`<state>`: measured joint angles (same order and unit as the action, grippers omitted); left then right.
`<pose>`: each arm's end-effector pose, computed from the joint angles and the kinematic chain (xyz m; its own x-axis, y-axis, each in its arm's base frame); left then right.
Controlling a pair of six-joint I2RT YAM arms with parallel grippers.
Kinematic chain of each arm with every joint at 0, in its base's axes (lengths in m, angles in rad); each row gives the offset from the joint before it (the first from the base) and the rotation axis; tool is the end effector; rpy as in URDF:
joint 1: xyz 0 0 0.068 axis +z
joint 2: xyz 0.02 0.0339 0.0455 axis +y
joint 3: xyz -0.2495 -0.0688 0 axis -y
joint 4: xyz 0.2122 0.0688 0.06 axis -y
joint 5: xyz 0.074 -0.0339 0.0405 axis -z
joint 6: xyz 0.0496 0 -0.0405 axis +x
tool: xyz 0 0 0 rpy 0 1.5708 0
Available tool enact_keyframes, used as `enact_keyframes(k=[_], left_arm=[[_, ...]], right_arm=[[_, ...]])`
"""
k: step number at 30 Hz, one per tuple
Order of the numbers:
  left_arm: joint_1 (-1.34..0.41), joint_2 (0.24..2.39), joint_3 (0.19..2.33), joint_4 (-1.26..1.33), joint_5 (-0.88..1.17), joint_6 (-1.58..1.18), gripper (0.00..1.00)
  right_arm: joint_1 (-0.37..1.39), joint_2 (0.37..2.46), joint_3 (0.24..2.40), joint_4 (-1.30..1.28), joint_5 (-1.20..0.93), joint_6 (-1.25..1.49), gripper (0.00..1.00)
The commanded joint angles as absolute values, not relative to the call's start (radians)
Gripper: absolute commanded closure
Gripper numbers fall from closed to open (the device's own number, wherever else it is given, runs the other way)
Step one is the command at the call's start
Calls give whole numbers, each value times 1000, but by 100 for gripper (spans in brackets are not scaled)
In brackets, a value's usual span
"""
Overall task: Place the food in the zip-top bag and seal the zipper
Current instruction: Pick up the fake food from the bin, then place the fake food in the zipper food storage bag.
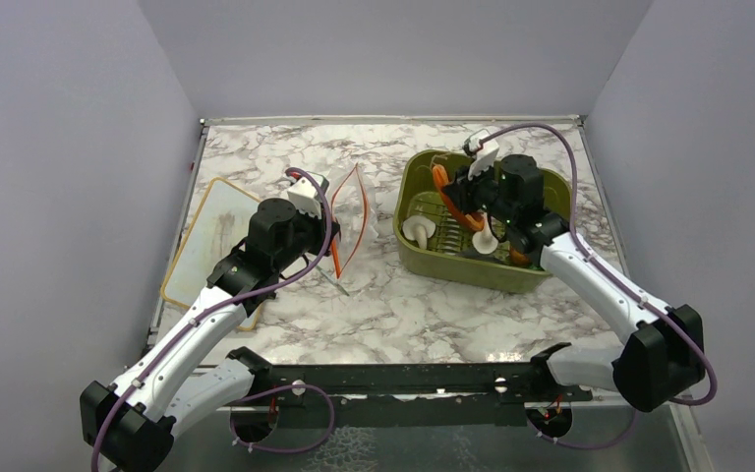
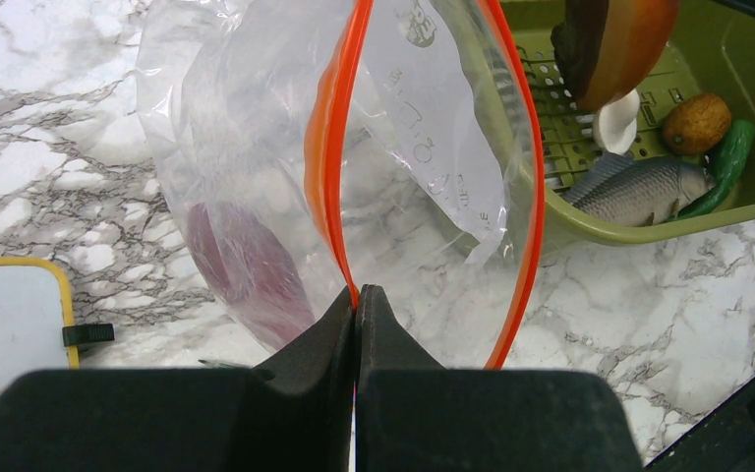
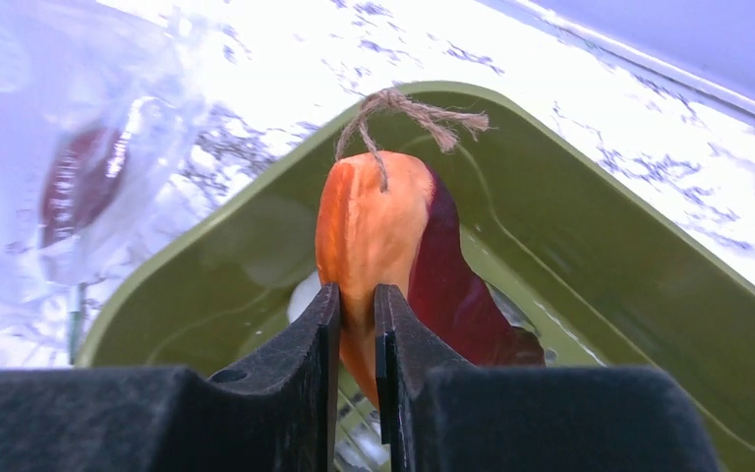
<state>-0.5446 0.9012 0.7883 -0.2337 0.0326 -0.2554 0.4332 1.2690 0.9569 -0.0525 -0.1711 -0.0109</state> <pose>0.1694 -0.1045 0.3029 -0.4186 -0.0417 -0.9072 0.4530 0.8562 -0.2483 0.2515 0.1256 0.2999 -0.3175 -0.1587 -0.9349 -0.5615 0.8259 0.0505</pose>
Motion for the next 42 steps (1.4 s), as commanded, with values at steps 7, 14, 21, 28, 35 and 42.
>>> enact_keyframes(k=[7, 14, 21, 28, 35, 42], left_arm=[[-541, 899, 770, -206, 39, -266, 100], [-540, 897, 767, -189, 65, -298, 100], [-540, 901, 767, -157, 102, -349, 100], [-540, 937, 800, -151, 115, -367, 100], [-541, 977, 829, -166, 109, -390, 100], [-540, 1008, 834, -135, 138, -426, 100]], right_arm=[[462, 1139, 928, 66, -420, 82, 88], [495, 1085, 939, 175, -519, 149, 88], [513, 1051, 944, 365, -633, 298, 89], [518, 1047, 999, 464, -690, 389, 90], [519, 1014, 985, 587, -697, 499, 90], [520, 1048, 954, 784, -675, 683, 91]])
